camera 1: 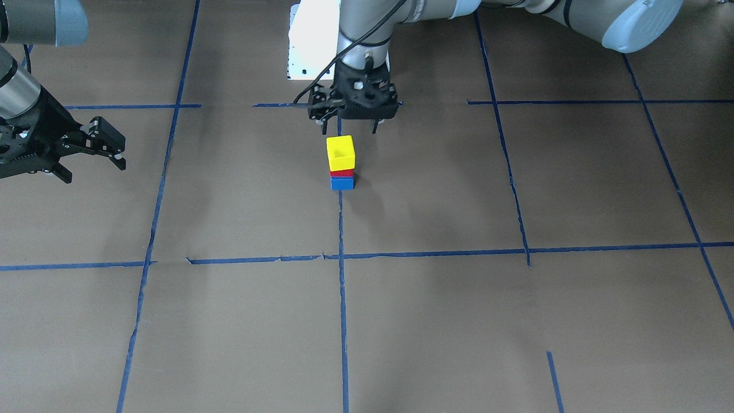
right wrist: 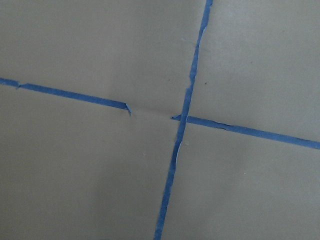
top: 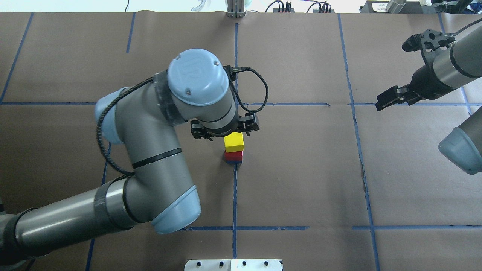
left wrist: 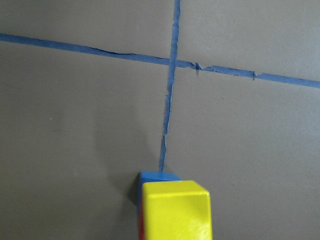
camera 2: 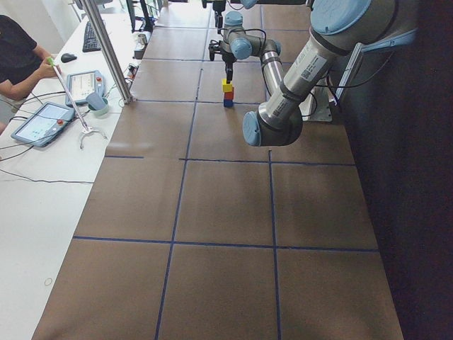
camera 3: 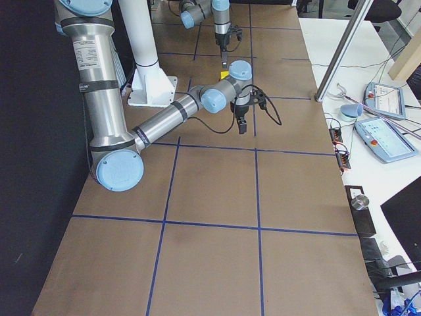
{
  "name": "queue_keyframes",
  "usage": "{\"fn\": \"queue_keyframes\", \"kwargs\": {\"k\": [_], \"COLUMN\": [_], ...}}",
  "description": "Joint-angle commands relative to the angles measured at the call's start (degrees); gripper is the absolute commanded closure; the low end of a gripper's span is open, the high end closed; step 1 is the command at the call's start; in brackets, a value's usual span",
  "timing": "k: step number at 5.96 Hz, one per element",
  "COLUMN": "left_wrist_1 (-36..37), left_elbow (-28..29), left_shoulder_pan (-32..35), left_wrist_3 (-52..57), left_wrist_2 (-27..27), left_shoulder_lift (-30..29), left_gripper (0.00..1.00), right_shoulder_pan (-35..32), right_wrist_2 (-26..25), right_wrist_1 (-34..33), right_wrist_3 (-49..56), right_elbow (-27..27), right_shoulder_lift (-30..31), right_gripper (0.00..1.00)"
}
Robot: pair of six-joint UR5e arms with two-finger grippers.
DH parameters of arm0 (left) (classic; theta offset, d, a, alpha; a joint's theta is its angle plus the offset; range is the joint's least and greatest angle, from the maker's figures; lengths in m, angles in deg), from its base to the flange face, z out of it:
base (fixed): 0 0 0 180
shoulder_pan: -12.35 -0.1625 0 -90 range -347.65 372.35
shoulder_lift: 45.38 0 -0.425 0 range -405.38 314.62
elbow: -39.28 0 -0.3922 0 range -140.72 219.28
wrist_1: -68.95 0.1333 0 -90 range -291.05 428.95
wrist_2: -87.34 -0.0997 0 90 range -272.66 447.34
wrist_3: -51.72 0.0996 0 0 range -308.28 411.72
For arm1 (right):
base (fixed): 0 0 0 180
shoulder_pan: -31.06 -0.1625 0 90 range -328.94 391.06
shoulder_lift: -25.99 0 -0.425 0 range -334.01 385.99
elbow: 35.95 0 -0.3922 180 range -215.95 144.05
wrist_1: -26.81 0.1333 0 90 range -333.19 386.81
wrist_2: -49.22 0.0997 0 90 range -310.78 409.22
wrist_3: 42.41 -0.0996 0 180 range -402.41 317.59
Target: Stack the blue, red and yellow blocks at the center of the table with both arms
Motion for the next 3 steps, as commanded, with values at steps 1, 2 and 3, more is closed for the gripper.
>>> {"fn": "queue_keyframes", "kwargs": {"k": [1, 2, 3], "left_wrist_1": [0.39, -0.40, -3.02], "left_elbow": [-13.09, -15.67, -15.61], "left_shoulder_pan": [4.77, 8.88, 15.10], "left_wrist_3": [16.45, 25.10, 34.58], "left_wrist_2": [0.41, 3.72, 8.54], "left_shoulder_lift": [16.69, 26.27, 32.55], "left_gripper": [0.00, 0.00, 0.00], "right_shoulder_pan": [-6.17, -10.12, -14.16], "right_wrist_2": [0.26, 1.83, 2.19], "right_wrist_1": [-0.77, -0.77, -0.69], "right_wrist_3": [9.42, 17.94, 26.21], "right_elbow": [0.72, 2.20, 2.56], "right_shoulder_lift": [3.45, 7.23, 12.31], "right_gripper": [0.00, 0.00, 0.00]}}
